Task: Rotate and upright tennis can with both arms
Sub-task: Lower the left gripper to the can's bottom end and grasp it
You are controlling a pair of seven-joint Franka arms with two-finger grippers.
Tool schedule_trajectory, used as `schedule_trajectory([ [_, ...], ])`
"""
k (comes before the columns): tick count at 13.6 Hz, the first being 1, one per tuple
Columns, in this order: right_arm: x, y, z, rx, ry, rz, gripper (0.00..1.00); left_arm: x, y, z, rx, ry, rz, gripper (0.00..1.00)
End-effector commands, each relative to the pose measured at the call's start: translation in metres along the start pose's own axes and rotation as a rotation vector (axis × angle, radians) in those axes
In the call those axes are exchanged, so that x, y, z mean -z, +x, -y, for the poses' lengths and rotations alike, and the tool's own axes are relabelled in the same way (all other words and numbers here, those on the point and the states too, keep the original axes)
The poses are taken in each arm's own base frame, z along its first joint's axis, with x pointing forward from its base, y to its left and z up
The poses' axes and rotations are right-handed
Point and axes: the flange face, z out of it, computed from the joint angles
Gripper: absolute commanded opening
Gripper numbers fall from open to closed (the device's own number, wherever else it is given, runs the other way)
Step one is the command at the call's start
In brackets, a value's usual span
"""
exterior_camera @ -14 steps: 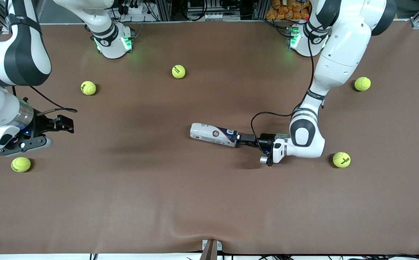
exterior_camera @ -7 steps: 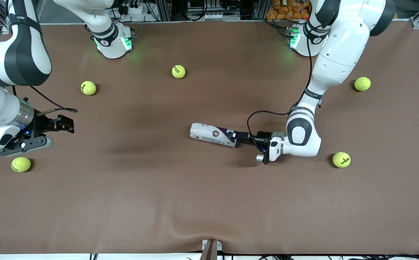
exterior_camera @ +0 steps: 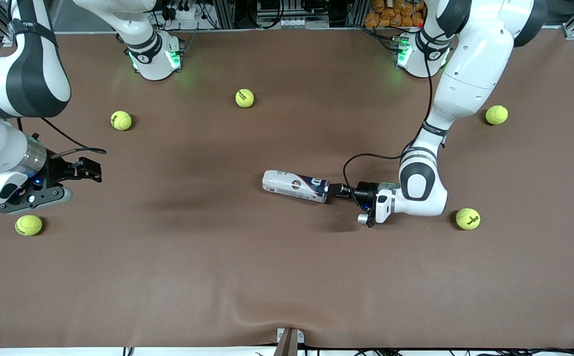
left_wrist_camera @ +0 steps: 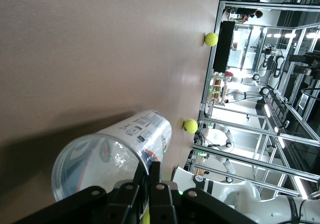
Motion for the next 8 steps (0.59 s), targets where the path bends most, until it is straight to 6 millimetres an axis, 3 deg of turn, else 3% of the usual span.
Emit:
schedule_trajectory([
  [1, 0.006, -0.010, 0.004, -0.016, 0.012, -0.004, 1.00, -0.003, -0.002, -0.042, 0.046, 0.022, 0.001, 0.00],
  [2, 0.006, -0.010, 0.004, -0.018, 0.012, -0.004, 1.00, -0.011, -0.002, -0.064, 0.076, 0.066, 0.014, 0.00],
  [6, 0.006, -0.010, 0.004, -0.016, 0.013, -0.002, 1.00, -0.010, 0.008, -0.146, 0.139, 0.259, 0.031, 0.00],
  [8, 0.006, -0.010, 0.004, -0.016, 0.012, -0.004, 1.00, 0.003, 0.014, -0.188, 0.151, 0.389, 0.008, 0.00],
])
